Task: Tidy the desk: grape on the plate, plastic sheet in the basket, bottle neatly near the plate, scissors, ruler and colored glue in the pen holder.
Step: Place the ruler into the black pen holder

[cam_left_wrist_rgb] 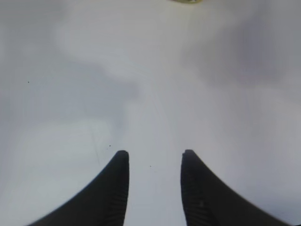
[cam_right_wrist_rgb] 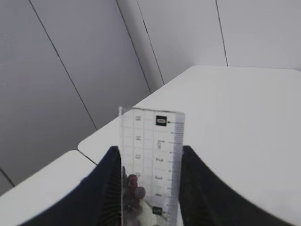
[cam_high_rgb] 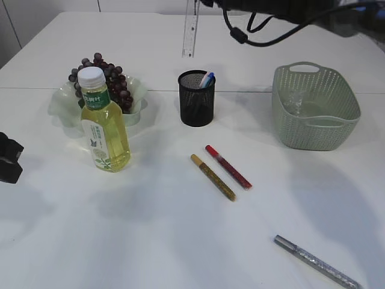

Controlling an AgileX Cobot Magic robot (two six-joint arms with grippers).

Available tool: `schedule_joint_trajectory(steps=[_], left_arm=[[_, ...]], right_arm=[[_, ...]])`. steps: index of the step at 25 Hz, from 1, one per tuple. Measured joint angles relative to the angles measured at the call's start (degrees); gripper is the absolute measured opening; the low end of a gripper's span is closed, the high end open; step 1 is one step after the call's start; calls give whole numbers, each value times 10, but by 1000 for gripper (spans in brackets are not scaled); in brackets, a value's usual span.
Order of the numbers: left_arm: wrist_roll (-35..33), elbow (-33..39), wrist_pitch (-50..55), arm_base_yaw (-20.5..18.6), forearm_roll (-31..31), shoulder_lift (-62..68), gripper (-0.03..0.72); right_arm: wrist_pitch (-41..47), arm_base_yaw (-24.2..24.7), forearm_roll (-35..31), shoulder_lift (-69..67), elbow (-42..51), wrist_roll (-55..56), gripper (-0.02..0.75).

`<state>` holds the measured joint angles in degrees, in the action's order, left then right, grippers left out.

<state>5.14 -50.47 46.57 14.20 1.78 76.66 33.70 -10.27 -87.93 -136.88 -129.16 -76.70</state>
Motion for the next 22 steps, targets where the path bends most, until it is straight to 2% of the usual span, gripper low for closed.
schedule_joint_trajectory(steps=[4, 12, 18, 22], left_arm=[[0, 0, -1, 0, 0, 0, 270], [0, 0, -16, 0, 0, 0, 269], [0, 0, -18, 0, 3, 0, 269], [0, 0, -18, 0, 4, 0, 269]], right_arm=[[14, 0, -50, -33, 0, -119, 289], [24, 0, -63, -66, 0, -146, 301], [47, 0, -64, -68, 0, -147, 441], [52, 0, -64, -68, 0, -121, 467]])
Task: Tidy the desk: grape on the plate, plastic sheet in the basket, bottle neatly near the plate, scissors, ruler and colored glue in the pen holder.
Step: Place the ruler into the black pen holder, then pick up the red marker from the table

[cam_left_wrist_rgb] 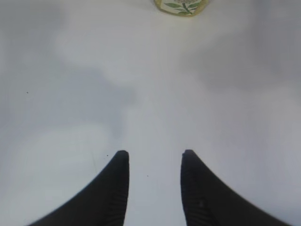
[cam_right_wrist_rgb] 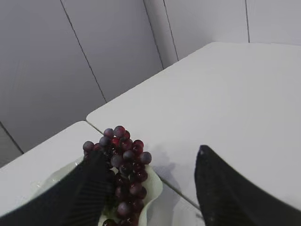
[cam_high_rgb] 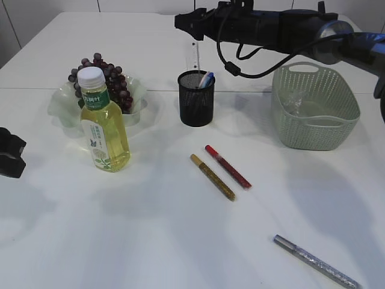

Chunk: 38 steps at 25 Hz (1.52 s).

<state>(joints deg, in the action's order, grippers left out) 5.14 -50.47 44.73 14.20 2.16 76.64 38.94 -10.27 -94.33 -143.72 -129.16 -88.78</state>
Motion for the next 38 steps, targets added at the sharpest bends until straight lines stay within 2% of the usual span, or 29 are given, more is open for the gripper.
schedule_joint_trajectory(steps=[3, 5, 8, 11, 14, 17, 20, 25, 33, 38], left_arm=[[0, 0, -1, 0, 1, 0, 269], [0, 0, 2, 0, 1, 0, 269], [0, 0, 7, 0, 1, 0, 266], [0, 0, 8, 0, 1, 0, 261], [0, 0, 8, 0, 2, 0, 259], [0, 0, 8, 0, 2, 0, 257], [0, 0, 9, 0, 7, 0, 256], [0, 0, 15, 0, 10, 0, 256], [0, 0, 22, 0, 22, 0, 255], [0, 0, 26, 0, 22, 0, 252]], right_arm=[[-7, 0, 28, 6, 0, 69, 470], [-9, 0, 101, 25, 0, 142, 471], [4, -2, 283, 72, 0, 322, 471], [53, -14, 486, 127, 0, 497, 470], [96, -35, 618, 170, 0, 614, 457], [143, -51, 703, 194, 0, 705, 453], [219, -59, 751, 200, 2, 751, 433], [295, -63, 785, 202, 39, 781, 356], [296, -93, 840, 202, 160, 785, 343], [286, -112, 869, 178, 170, 814, 342]])
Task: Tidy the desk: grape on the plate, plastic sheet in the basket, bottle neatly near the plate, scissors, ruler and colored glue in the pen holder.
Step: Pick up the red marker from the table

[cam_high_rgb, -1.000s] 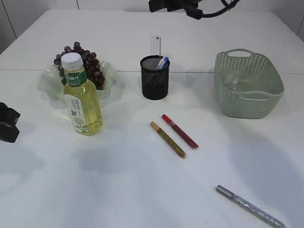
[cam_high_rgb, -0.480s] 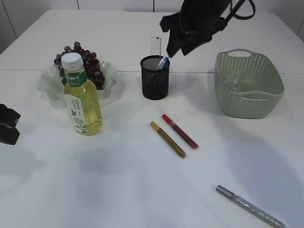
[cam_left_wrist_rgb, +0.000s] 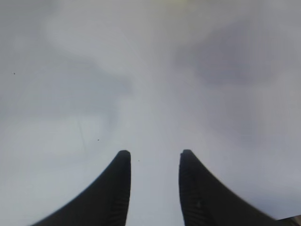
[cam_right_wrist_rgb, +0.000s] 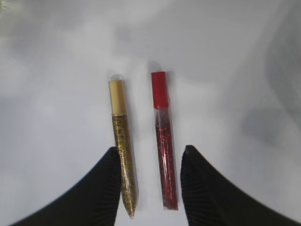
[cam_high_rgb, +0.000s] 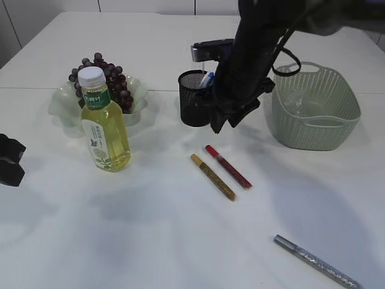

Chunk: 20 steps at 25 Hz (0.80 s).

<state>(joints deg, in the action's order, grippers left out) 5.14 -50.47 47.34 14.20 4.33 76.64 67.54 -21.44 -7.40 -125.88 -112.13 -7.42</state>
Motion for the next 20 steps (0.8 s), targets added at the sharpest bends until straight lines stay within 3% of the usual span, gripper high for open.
schedule_joint_trajectory(steps=[20], left_arm=[[0, 0, -3, 0, -3, 0, 246]], right_arm=[[-28, -9, 22, -98, 2, 41, 342]])
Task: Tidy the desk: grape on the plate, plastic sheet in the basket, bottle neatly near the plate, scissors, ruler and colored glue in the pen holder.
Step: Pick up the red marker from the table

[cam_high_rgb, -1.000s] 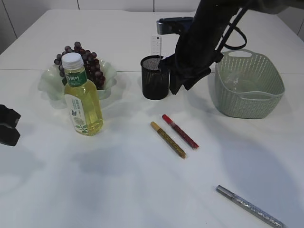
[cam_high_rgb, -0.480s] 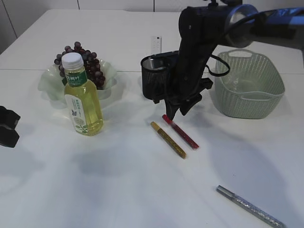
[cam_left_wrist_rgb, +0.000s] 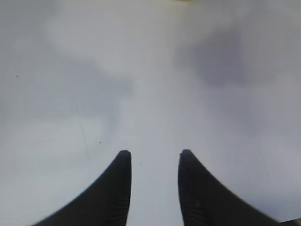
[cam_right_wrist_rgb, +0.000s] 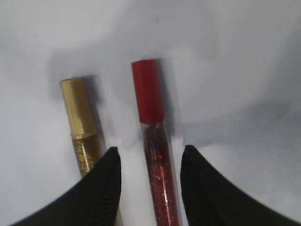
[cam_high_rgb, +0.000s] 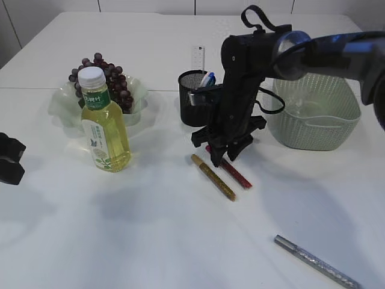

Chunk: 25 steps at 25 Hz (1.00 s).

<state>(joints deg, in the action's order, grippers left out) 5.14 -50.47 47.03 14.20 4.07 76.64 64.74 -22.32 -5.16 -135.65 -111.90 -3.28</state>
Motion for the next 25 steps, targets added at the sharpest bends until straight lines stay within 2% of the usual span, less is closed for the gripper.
schedule_joint_trajectory(steps=[25], left_arm=[[0, 0, -1, 0, -1, 0, 246]], right_arm=[[-10, 0, 9, -9, 0, 4, 267]])
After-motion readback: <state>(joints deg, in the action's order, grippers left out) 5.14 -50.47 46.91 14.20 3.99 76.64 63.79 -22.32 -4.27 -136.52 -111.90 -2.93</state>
